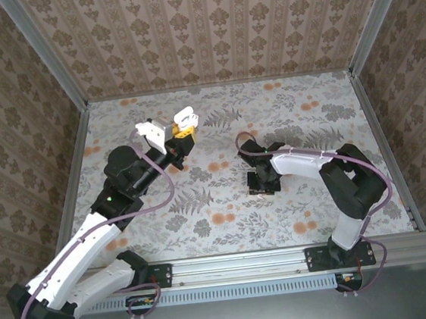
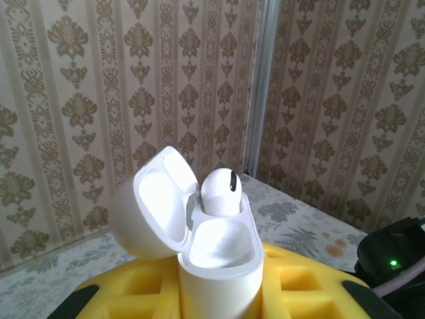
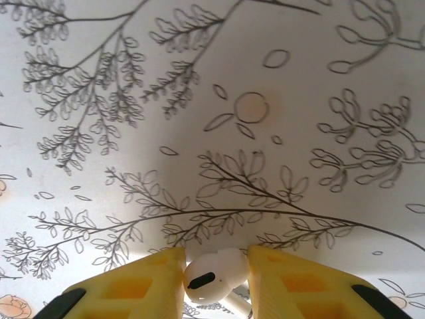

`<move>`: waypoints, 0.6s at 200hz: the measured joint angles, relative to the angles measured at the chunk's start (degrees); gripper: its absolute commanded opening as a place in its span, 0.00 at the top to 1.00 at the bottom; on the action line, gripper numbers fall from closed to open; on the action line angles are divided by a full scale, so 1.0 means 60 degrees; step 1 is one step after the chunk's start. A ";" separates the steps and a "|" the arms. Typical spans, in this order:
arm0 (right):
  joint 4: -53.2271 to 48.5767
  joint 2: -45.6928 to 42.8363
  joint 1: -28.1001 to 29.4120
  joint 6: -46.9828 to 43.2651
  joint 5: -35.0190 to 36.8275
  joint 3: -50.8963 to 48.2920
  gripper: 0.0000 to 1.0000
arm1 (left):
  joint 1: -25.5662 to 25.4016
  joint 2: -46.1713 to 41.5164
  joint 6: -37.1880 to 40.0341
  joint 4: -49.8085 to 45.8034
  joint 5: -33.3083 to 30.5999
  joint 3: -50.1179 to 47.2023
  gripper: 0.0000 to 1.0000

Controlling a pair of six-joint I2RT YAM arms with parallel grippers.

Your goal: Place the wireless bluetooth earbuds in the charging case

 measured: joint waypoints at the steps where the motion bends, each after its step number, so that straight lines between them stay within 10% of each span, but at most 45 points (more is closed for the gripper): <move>1: 0.0022 -0.0015 -0.0004 0.0015 0.0000 -0.0025 0.65 | 0.0000 0.0007 -0.0007 0.0004 0.0004 0.0000 0.75; 120: 0.0189 -0.0495 0.0051 0.0612 -0.0645 -0.0342 0.61 | 0.0000 0.0171 -0.0331 0.0353 0.0084 -0.0015 0.75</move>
